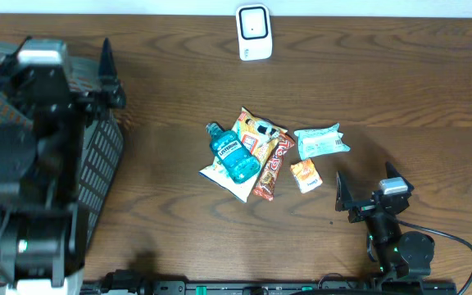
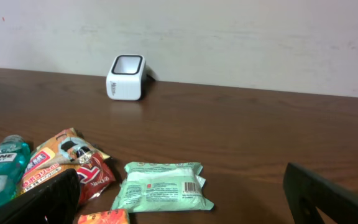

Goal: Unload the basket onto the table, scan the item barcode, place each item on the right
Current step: 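Retract the left gripper back beside the basket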

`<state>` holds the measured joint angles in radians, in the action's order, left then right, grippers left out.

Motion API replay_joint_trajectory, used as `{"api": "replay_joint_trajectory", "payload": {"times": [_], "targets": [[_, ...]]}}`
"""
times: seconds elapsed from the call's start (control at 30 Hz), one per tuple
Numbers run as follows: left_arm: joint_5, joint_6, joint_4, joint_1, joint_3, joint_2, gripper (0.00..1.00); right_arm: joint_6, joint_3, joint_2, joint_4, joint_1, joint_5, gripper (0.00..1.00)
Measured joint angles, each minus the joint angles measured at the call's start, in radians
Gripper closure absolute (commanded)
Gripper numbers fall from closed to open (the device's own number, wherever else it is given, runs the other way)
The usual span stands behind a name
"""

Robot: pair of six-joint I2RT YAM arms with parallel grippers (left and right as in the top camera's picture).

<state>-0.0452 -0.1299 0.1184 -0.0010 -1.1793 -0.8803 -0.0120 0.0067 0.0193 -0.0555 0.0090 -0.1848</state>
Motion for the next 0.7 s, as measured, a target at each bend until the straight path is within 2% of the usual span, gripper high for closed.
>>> {"api": "replay_joint_trajectory", "payload": {"times": [0.47, 0.7], "targets": [[0.0, -0.002, 0.002, 0.0, 0.0, 0.319, 0.0, 0.0, 0.0, 0.0, 0.001, 0.0, 0.002, 0.01], [0.035, -0.002, 0.052, 0.0, -0.014, 0.417, 0.0, 0.0, 0.0, 0.0, 0.0, 0.0, 0.003, 0.01]]}}
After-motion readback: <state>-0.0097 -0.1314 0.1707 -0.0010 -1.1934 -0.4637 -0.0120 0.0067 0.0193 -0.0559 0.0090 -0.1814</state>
